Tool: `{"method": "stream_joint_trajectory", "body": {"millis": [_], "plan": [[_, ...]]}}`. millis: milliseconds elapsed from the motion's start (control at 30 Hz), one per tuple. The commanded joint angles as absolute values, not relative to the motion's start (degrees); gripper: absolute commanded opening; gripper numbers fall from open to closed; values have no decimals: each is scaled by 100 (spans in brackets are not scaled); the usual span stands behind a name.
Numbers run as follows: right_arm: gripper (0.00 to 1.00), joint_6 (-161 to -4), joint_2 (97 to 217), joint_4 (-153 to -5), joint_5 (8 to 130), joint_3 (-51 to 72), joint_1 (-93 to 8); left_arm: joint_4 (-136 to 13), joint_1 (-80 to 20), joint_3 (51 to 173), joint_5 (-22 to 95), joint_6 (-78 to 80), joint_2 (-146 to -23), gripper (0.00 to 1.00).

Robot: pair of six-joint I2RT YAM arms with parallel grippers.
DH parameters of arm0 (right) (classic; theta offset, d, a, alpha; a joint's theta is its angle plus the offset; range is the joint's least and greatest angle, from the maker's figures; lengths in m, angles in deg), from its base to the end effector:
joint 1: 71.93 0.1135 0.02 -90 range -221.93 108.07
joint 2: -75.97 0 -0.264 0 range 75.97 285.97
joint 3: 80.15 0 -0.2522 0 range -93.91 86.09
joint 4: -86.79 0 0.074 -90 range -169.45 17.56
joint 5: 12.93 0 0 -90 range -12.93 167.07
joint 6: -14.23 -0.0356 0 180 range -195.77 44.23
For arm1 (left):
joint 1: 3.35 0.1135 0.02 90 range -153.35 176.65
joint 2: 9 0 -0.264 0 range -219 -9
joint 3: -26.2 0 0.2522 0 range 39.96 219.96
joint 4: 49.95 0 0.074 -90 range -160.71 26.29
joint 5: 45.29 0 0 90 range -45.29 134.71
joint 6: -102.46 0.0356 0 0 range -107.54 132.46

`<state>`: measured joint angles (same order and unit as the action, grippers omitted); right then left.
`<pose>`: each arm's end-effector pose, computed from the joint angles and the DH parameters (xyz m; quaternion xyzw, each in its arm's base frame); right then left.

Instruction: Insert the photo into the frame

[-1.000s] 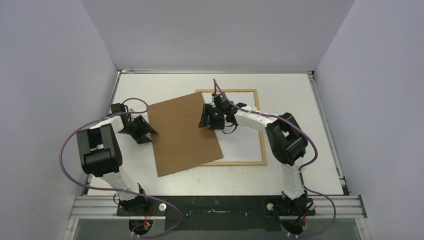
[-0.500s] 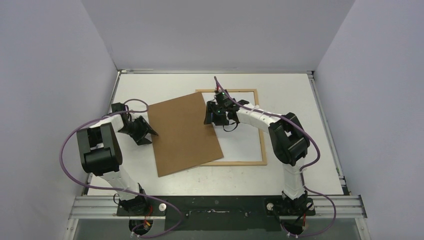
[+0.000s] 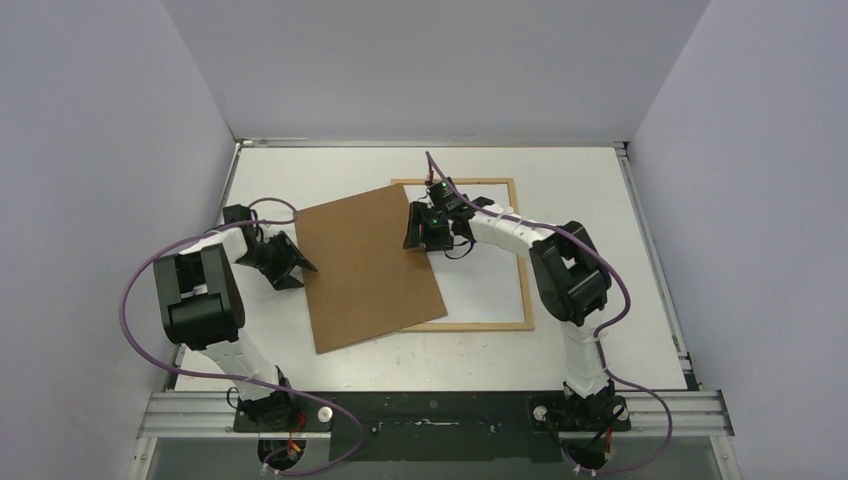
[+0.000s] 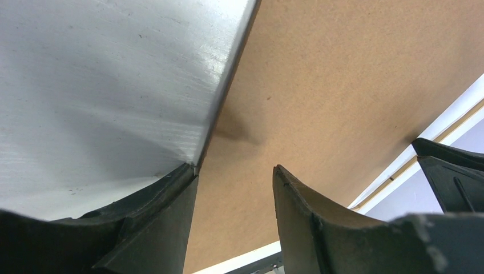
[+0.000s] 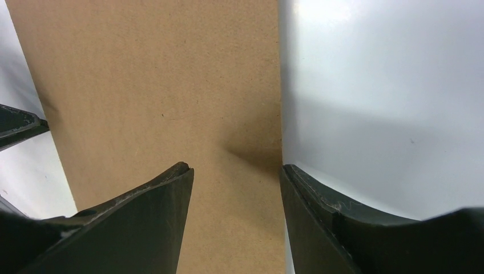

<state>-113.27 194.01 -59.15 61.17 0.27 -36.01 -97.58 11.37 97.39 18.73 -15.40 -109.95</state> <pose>0.3580 0.2714 0.1808 -0.0315 0.9384 0.2952 0.1768 0.3059 0.0643 0.1441 -0.3287 0.9114 -0.2342 0.0807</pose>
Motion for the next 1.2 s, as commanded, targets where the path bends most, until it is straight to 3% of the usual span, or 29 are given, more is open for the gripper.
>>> {"method": "stream_joint_trajectory", "body": {"millis": [0,700,833,1000,1167], "plan": [[58,-11225,19379,-5910,6279,-201,-3642,-9821,1124,9784,2072,-1339,-11151,50],[55,-11176,19669,-5777,6155,-385,-3508,-9738,1123,9742,1961,-1324,-11238,49],[49,-11271,19623,-6025,5861,-329,-3493,-9684,1114,9743,1876,-1352,-11245,49],[35,-11649,19223,-6806,5246,-59,-3484,-9696,1115,9771,1870,-1362,-11281,47],[31,-12133,18858,-7145,4606,94,-3493,-9795,1115,9862,1925,-1314,-11355,46]]}}
